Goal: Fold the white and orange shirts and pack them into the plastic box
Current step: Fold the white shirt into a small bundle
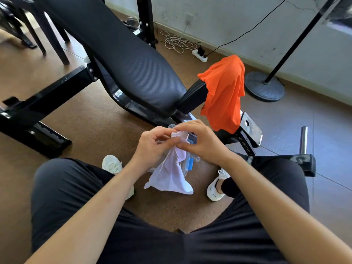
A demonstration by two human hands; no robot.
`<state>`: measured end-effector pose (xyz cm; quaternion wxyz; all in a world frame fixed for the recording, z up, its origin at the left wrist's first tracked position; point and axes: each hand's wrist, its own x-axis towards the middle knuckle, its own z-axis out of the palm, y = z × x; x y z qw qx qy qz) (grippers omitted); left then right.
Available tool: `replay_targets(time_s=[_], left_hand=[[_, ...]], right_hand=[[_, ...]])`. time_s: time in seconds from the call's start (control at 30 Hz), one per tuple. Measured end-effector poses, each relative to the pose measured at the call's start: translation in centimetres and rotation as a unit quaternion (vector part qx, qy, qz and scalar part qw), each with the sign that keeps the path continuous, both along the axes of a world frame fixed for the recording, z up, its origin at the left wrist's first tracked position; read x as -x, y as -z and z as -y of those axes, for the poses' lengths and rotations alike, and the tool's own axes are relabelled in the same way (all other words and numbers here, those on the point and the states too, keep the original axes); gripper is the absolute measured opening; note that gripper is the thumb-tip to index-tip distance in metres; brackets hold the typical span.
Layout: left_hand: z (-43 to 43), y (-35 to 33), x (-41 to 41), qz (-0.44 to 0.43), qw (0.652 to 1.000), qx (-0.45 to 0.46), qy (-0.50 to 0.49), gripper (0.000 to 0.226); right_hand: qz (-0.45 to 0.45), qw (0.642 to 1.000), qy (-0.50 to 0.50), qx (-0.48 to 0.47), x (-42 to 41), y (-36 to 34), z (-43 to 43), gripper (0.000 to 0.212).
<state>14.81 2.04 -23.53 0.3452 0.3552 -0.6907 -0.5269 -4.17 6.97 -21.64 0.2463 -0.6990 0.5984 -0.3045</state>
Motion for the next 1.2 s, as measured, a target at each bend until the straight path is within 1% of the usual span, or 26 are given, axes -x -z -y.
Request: replay_targets(time_s=[0.07, 0.13, 0.2, 0.3, 0.4, 0.53, 0.67, 0.73, 0.8, 0.87, 0.93, 1.0, 1.1, 1.13, 1.2], left_hand=[[0.4, 0.0, -0.1, -0.015, 0.999, -0.023, -0.024, 0.024], [0.6, 0.2, -0.2, -0.031, 0.998, -0.038, -0.042, 0.025], [0.9, 1.1, -0.2, -0.02, 0.999, -0.039, -0.032, 0.024], [1.3, 4.0, 0.1, 0.071, 0.997, -0.034, 0.014, 0.03], [1.4, 6.8, 1.1, 0.137, 0.989, -0.028, 0.048, 0.03], [1.7, 9.1, 2.6, 0.193, 0.981, -0.001, 0.035, 0.009], [1.5, 9.2, 3.5, 0.214, 0.976, 0.039, 0.016, 0.013], [1.7, 8.8, 3.6, 0.223, 0.974, 0.042, 0.0, 0.011], [1.8, 8.5, 3.4, 0.24, 0.968, 0.069, -0.021, 0.009], [1.9, 8.7, 3.0, 0.237, 0.967, 0.081, -0.054, 0.007], [1.8, 8.8, 2.7, 0.24, 0.964, 0.1, -0.065, 0.012], [1.4, 8.4, 3.0, 0.231, 0.964, 0.121, -0.042, 0.014], [0.2, 7.8, 4.7, 0.183, 0.977, 0.11, -0.015, 0.02], [-0.2, 7.7, 5.4, 0.163, 0.981, 0.102, -0.008, 0.029], [-0.7, 7.7, 6.6, 0.14, 0.987, 0.075, 0.012, 0.055]], right_hand=[[0.013, 1.0, -0.003, -0.016, 0.2, -0.8, 0.8, 0.019], [0.021, 1.0, 0.005, -0.009, 0.5, -1.5, 1.3, 0.009], [0.052, 0.998, 0.018, 0.001, 1.0, -2.4, 1.5, 0.01], [0.109, 0.993, 0.046, 0.012, 1.7, -3.9, 1.6, 0.01], [0.1, 0.991, 0.078, 0.041, 2.6, -5.4, 1.5, 0.008], [0.088, 0.985, 0.122, 0.081, 3.4, -7.7, 0.9, 0.01], [0.096, 0.973, 0.188, 0.092, 5.1, -8.5, 0.5, 0.011], [0.109, 0.962, 0.231, 0.093, 6.2, -8.4, 0.3, 0.011], [0.119, 0.951, 0.268, 0.1, 6.9, -8.0, 0.2, 0.012], [0.123, 0.939, 0.302, 0.105, 7.2, -7.7, 0.0, 0.013], [0.123, 0.934, 0.319, 0.105, 7.3, -7.6, -0.1, 0.013], [0.123, 0.936, 0.315, 0.098, 7.2, -7.4, 0.0, 0.015], [0.12, 0.947, 0.284, 0.088, 6.8, -7.7, 0.1, 0.016], [0.118, 0.952, 0.269, 0.085, 6.7, -7.9, 0.0, 0.016], [0.122, 0.961, 0.237, 0.078, 6.5, -8.4, -0.2, 0.011]])
